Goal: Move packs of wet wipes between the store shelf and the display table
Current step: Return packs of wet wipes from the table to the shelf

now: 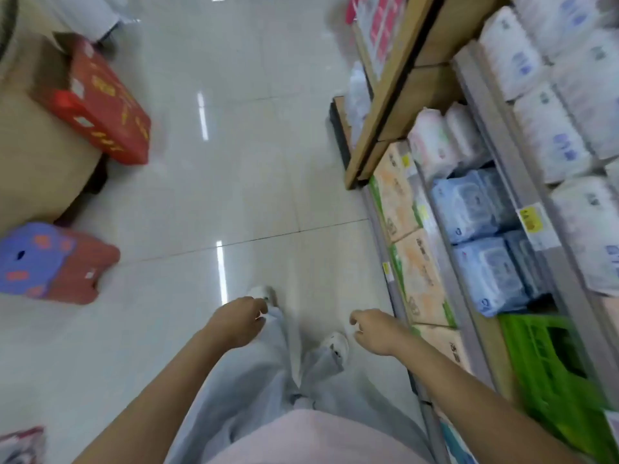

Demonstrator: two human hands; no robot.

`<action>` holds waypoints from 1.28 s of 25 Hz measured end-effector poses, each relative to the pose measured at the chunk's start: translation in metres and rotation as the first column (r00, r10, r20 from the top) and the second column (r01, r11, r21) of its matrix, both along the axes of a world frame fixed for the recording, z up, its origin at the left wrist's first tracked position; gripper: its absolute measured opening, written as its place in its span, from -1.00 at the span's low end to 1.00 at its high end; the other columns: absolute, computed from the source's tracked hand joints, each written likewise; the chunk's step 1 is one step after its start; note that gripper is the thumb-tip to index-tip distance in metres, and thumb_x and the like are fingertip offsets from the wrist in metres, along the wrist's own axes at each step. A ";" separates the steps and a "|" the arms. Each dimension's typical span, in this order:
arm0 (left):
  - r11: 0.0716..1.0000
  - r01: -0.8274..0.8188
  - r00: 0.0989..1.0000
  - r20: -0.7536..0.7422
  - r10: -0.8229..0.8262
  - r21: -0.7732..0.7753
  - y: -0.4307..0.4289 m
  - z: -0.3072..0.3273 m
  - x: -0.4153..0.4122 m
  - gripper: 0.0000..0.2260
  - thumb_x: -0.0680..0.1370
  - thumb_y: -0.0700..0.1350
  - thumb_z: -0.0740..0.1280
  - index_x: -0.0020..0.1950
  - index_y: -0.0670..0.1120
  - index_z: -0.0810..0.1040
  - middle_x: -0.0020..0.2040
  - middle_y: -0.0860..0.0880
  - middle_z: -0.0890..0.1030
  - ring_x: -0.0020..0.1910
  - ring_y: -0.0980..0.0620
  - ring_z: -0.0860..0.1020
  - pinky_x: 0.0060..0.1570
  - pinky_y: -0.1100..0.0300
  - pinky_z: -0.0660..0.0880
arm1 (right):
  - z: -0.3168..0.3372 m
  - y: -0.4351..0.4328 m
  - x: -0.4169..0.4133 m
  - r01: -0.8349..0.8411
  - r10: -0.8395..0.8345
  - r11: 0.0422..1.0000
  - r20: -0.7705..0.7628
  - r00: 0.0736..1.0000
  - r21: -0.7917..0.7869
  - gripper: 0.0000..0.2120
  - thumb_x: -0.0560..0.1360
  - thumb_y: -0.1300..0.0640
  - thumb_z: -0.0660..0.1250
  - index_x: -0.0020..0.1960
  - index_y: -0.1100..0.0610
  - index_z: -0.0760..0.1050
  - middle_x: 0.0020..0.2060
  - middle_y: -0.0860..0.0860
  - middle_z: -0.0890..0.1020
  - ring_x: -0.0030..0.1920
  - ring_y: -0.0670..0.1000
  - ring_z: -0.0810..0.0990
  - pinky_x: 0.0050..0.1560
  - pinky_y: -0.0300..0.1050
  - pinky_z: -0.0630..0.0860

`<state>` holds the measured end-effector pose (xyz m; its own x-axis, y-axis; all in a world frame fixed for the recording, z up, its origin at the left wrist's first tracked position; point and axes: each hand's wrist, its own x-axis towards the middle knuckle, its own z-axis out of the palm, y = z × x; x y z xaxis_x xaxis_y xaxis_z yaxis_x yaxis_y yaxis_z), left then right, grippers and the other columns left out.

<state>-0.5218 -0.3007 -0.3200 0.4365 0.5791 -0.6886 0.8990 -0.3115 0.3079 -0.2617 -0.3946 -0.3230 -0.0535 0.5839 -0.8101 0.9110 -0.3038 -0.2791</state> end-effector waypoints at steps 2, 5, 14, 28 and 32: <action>0.980 -0.200 0.980 -0.003 0.200 -0.005 0.001 -0.003 -0.054 -0.72 0.60 -0.05 0.16 0.29 -0.04 0.45 0.25 -0.03 0.53 0.20 -0.03 0.50 0.13 0.14 0.44 | 0.000 0.052 -0.038 -0.120 0.121 0.992 -0.017 0.993 0.044 -0.67 0.56 0.16 0.14 0.30 0.18 0.37 0.23 0.18 0.50 0.17 0.19 0.50 0.10 -0.03 0.46; 0.876 -0.482 0.876 0.007 0.482 -0.006 0.000 -0.011 -0.132 -0.70 0.60 -0.05 0.15 0.31 -0.03 0.45 0.22 -0.02 0.56 0.16 -0.01 0.52 0.10 0.17 0.44 | -0.004 0.137 -0.110 -0.245 0.253 0.962 -0.057 0.966 0.122 -0.64 0.58 0.15 0.13 0.36 0.15 0.34 0.22 0.16 0.51 0.16 0.17 0.50 0.07 -0.05 0.43; 0.789 -0.612 0.789 0.029 0.614 -0.053 0.090 -0.015 -0.300 -0.66 0.60 -0.09 0.13 0.38 -0.03 0.39 0.30 -0.03 0.49 0.25 -0.01 0.46 0.19 0.17 0.39 | -0.016 0.320 -0.268 -0.367 0.364 0.929 0.054 0.930 0.055 -0.68 0.55 0.16 0.16 0.29 0.14 0.42 0.05 0.08 0.57 0.05 0.09 0.54 0.05 -0.10 0.45; 0.265 -0.963 0.254 0.164 0.953 -0.048 0.363 -0.002 -0.468 -0.74 0.57 -0.15 0.25 0.25 -0.11 0.50 0.13 -0.06 0.56 0.10 -0.02 0.53 0.10 0.18 0.42 | -0.019 0.664 -0.467 -0.606 0.605 0.787 0.051 0.795 0.113 -0.67 0.54 0.18 0.16 0.28 0.17 0.42 0.14 0.15 0.58 0.08 0.12 0.55 0.05 -0.10 0.47; 0.076 -0.990 0.061 0.122 0.991 -0.121 0.398 -0.002 -0.506 -0.74 0.57 -0.14 0.25 0.25 -0.09 0.50 0.08 -0.02 0.55 0.08 -0.02 0.54 0.13 0.13 0.44 | 0.004 0.750 -0.579 -0.699 0.712 0.687 0.010 0.702 0.200 -0.66 0.54 0.17 0.16 0.30 0.15 0.42 0.17 0.15 0.55 0.12 0.14 0.53 0.04 -0.11 0.42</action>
<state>-1.0279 0.0976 -0.3217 -0.4579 0.5545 -0.6949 0.3232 0.8320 0.4509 -0.8404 0.3552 -0.3189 -0.5552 0.4827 -0.6773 0.8144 0.4809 -0.3249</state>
